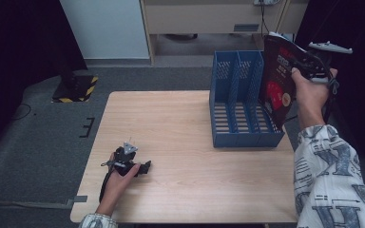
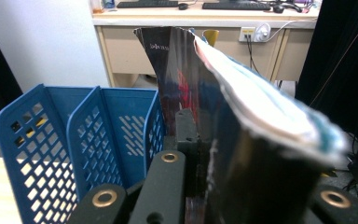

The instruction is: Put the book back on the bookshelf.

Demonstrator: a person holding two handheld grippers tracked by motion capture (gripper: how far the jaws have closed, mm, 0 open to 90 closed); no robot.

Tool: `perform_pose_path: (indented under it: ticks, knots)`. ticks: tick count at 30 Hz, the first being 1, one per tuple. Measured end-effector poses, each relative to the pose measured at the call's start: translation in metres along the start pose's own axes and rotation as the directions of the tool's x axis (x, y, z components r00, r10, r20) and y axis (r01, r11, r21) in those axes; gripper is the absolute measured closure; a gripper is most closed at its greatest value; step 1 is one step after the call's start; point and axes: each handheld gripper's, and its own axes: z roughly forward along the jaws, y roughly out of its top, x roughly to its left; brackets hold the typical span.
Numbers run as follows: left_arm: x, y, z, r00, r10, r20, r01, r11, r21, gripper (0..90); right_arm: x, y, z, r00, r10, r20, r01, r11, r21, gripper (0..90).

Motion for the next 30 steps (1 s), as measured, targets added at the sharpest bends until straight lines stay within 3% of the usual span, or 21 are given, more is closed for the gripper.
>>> perform_pose_path:
  ticks: [30]
  knots:
    - [0.000,0.000,0.000,1.0000,-0.003,0.000,0.003,1.0000,-0.002,0.0,0.008,-0.042,0.022,0.9999,0.017,0.001,-0.017,0.996,-0.083,87.1]
